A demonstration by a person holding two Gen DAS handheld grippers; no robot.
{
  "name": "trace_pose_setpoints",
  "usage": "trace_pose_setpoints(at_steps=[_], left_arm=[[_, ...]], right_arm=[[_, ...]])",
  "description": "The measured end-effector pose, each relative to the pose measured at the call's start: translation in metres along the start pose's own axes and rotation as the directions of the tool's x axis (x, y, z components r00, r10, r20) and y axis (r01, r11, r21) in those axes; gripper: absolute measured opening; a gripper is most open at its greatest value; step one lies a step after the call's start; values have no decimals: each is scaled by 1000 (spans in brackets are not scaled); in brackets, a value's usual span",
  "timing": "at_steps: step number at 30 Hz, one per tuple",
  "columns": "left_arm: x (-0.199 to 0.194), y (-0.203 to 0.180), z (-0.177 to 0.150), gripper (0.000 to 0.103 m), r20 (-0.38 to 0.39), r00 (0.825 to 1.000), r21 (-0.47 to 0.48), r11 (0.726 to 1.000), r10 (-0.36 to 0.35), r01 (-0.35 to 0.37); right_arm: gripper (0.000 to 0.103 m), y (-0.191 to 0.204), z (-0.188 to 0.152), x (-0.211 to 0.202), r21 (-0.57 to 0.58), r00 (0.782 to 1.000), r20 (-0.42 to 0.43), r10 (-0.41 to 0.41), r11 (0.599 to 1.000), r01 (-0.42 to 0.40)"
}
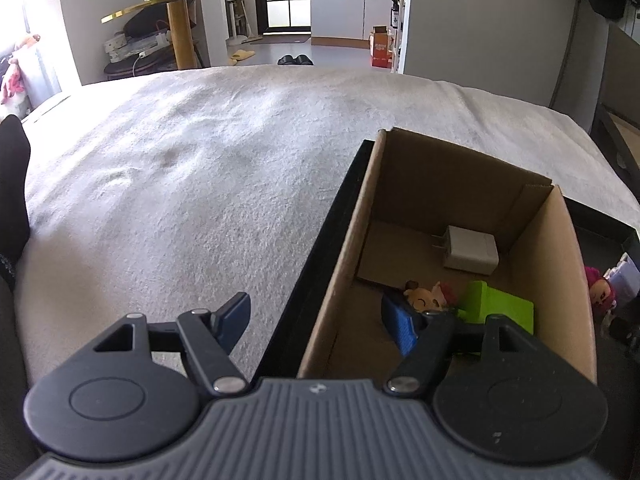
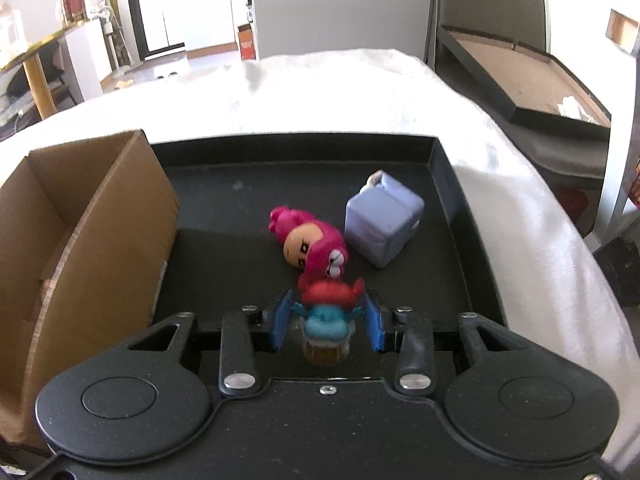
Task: Organize rigid objects
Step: 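Lift the red-haired figurine with the right gripper over the cardboard box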
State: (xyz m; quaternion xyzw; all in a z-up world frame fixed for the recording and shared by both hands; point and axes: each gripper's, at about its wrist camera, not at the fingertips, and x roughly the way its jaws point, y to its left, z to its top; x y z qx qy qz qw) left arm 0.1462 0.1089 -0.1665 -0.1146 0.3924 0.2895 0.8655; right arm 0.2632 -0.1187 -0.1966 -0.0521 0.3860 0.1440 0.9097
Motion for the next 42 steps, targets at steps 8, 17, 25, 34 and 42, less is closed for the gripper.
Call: trace_pose_setpoints(at_steps=[8,17,25,34,42], left_arm=[[-5,0,-3,71,10,1000,6,1000,-13,12],[-7,2,-3,71,17,999,4,1000,-29,29],[-6,9,-6,70,30,998,-21,999,-48,49],[-3,16,-6,49,34,998,-62,996,-55,57],[0,20,-6,22,25,995,-84,991,-102,103]], right_arm=[[38,4,6,-30,-27,997,70,34,999,-32],[38,19,12,-53,-63,993,104,64,996,-58],[38,42,26,-72,-92,982,149,114,991,-101],[38,73,42,-83,-141,966,194,172,979,-146],[38,100,45,-84,-186,954,187,235,962,-201]])
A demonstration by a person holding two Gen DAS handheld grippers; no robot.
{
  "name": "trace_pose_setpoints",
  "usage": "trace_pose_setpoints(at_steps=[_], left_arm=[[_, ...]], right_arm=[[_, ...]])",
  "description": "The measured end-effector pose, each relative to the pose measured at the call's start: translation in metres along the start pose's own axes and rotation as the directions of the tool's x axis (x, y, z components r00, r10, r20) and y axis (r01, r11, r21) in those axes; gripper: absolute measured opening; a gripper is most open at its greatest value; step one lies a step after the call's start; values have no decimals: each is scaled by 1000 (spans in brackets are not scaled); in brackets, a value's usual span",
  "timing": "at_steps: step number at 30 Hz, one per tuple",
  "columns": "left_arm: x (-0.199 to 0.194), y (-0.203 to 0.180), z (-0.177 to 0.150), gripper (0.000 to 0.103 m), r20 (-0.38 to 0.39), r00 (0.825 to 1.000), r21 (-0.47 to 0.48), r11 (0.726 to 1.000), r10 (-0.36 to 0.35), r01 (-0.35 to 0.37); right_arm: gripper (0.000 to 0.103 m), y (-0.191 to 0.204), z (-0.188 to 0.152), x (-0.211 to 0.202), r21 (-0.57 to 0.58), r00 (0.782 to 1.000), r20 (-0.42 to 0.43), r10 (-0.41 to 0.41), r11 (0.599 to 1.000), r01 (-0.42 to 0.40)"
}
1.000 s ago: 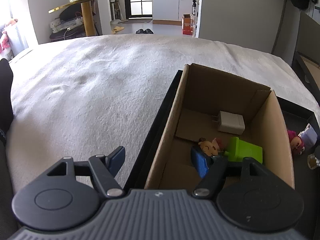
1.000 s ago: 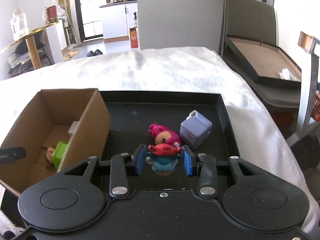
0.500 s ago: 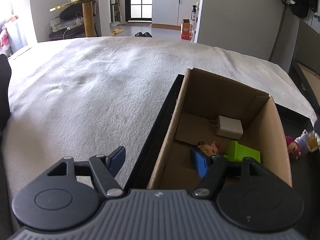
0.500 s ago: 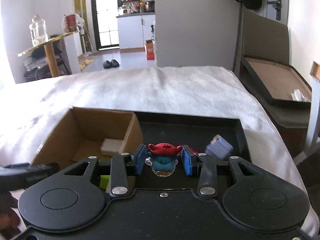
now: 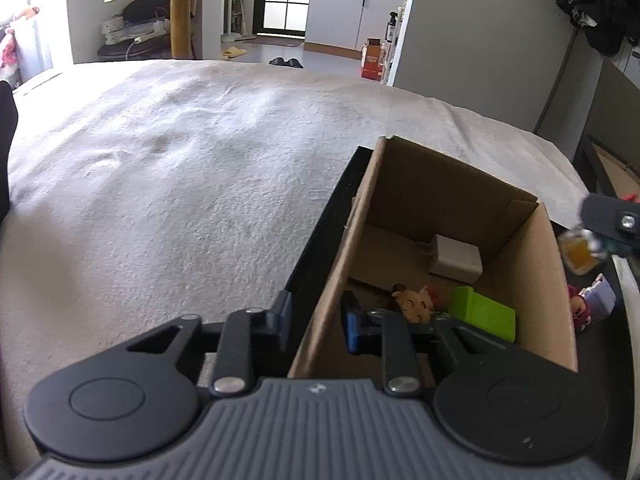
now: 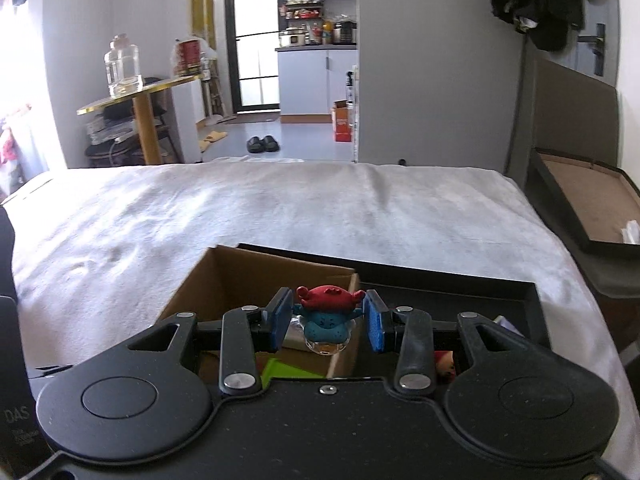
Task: Organize rigid objects
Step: 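Lift the red-haired figurine with the right gripper over the cardboard box, then lower the red-haired figurine into the cardboard box and open the right gripper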
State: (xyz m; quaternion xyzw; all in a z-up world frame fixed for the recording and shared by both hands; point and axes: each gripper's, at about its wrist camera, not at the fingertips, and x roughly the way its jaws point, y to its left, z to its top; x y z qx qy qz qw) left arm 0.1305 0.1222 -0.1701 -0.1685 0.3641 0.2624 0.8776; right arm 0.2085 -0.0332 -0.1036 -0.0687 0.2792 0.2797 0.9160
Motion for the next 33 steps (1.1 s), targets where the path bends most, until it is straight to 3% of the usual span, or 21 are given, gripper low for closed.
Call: trace_pose_setpoints(at_steps=[5,23,33], left_arm=[[-1,-1,0,16,4,1000,-4,1000,-20,20],[0,5,2,16,-4,999,-46,998,-43,43],[2,5,2,16,-4,999,-54,998,-40,40]], right_arm=[[38,10,0,7,-18,999,-18,38,999,-38],[38,22,-18,46,-29,991,-118,68,997,-72],[42,34,-13,53,-29,986,-104,130,991,-134]])
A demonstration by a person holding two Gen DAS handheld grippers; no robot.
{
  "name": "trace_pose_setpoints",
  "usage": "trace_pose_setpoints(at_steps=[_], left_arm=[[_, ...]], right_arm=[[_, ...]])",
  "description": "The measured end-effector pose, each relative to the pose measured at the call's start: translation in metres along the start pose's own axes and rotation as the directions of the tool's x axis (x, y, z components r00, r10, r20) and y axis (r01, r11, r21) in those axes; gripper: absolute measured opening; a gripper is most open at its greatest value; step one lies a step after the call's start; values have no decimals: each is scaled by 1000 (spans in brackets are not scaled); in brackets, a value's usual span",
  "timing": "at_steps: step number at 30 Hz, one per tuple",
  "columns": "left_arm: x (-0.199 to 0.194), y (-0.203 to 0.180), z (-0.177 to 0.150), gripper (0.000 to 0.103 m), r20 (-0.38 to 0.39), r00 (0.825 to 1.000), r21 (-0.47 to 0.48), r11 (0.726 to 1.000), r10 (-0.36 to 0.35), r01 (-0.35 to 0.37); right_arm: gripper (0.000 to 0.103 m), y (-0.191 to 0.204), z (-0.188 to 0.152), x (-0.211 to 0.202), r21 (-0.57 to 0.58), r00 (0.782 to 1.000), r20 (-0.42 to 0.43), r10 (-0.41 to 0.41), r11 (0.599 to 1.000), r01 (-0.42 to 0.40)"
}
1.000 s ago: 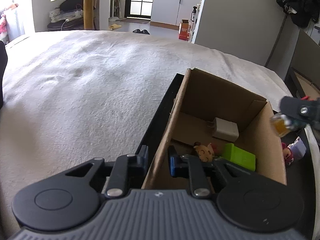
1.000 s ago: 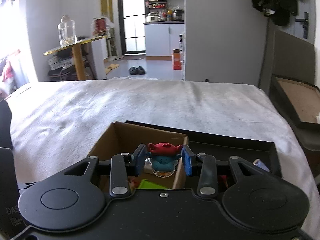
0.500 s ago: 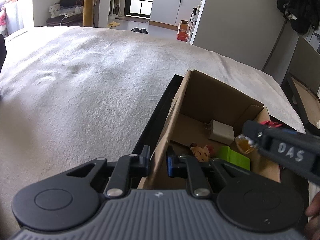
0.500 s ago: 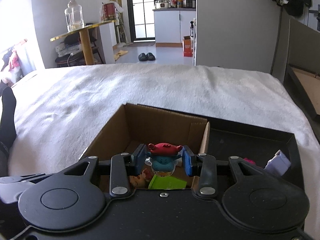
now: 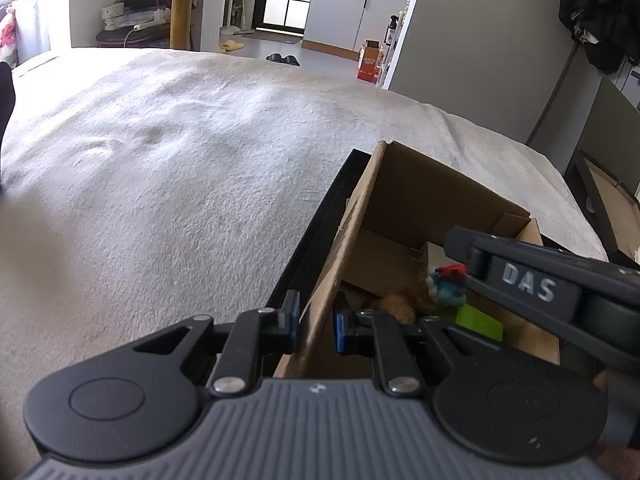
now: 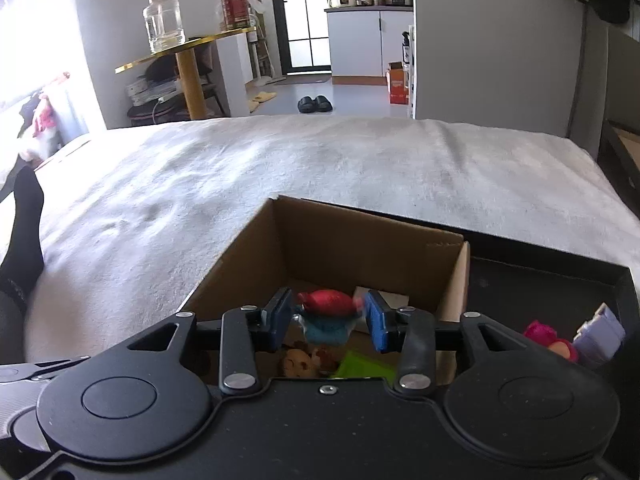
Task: Organize rigid objects
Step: 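Lower the red-haired figurine into the cardboard box and open the right gripper, then move the right gripper to the pink plush and grasp it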
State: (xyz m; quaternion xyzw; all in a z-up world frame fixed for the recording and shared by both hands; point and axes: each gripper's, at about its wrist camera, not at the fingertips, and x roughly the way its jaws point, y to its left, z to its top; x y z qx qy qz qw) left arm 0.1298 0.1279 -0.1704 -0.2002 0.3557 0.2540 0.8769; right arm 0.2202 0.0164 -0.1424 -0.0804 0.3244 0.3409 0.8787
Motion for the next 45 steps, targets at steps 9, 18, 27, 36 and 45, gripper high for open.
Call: trace_pose_setpoints(at_steps=[9,18,27,36,45], left_arm=[[0,-3,0,16,-4,1000,9,1000,12,-12],[-9,-12,3,28,-3,999,62,997,48,-47],[-22,-20,7,55,30,997,110,991,72,-75],[-24,-30,5,65,33,994,154,983,100,-104],[-25,-39,7,67,27,992,189,974,121,-124]], right_arm=[[42,-22,-7,-32,41,1000,5,-19,999,19],[48,-51,-17,-69,93,997,43,-57,994,53],[61,-77,-30,-84,136,994,44,-101,986,95],[84,-92,-40,-91,148,987,52,-151,979,142],[92,-111,-48,-89,187,982,28,-187,966,178]])
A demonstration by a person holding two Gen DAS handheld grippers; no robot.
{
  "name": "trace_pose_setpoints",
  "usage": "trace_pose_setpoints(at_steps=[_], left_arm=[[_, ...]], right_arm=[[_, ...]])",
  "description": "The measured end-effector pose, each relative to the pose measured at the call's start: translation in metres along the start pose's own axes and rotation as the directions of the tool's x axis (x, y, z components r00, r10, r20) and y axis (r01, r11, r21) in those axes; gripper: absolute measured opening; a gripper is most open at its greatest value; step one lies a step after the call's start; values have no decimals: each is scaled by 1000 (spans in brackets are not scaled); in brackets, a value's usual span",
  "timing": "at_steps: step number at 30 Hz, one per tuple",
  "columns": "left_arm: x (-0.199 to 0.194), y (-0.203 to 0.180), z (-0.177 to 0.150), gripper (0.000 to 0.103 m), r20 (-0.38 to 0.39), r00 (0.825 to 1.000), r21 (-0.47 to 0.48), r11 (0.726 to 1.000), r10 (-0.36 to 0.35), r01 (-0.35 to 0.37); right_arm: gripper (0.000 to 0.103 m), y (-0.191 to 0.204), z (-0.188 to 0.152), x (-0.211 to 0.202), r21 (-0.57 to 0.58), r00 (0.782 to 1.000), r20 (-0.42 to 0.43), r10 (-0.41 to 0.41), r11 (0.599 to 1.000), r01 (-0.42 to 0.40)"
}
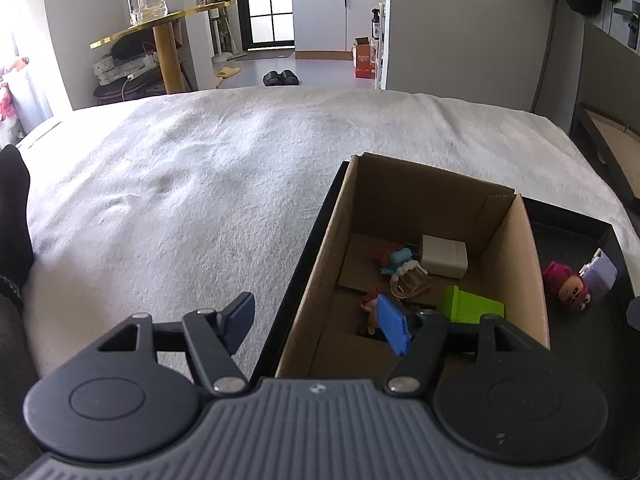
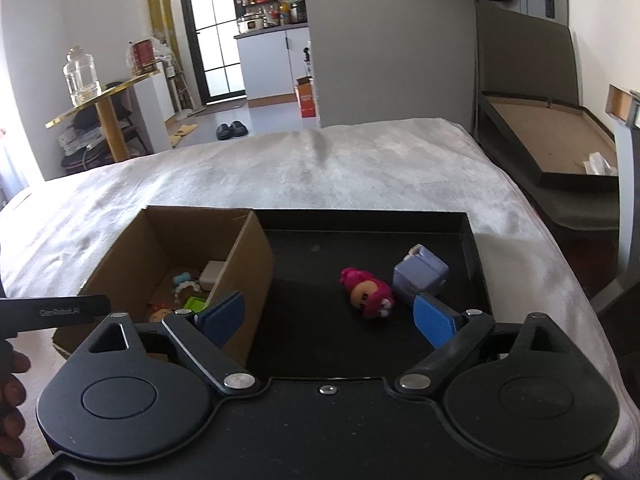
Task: Organize rigid objects
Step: 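Move the right gripper to the pink plush and grasp it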
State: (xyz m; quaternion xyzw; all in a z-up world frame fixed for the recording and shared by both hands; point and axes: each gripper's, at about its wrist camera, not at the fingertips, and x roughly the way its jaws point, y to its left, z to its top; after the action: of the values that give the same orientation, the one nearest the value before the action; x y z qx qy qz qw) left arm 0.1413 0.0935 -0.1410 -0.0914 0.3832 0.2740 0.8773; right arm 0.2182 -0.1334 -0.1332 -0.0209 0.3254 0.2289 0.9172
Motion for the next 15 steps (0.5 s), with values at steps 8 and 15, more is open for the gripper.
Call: trace_pose_setpoints(at_steps=[8,15], left_arm=[[1,-5,1,77,-11,1000,16,1000,7,-6],[5,-7,2,81,-15,1000,19,1000,16,-15]], right_arm=[[93,-12,-4,8,17,1000,-9,-12,1000,12],[93,-21,-9,21,34,999,-29,-15,999,16]])
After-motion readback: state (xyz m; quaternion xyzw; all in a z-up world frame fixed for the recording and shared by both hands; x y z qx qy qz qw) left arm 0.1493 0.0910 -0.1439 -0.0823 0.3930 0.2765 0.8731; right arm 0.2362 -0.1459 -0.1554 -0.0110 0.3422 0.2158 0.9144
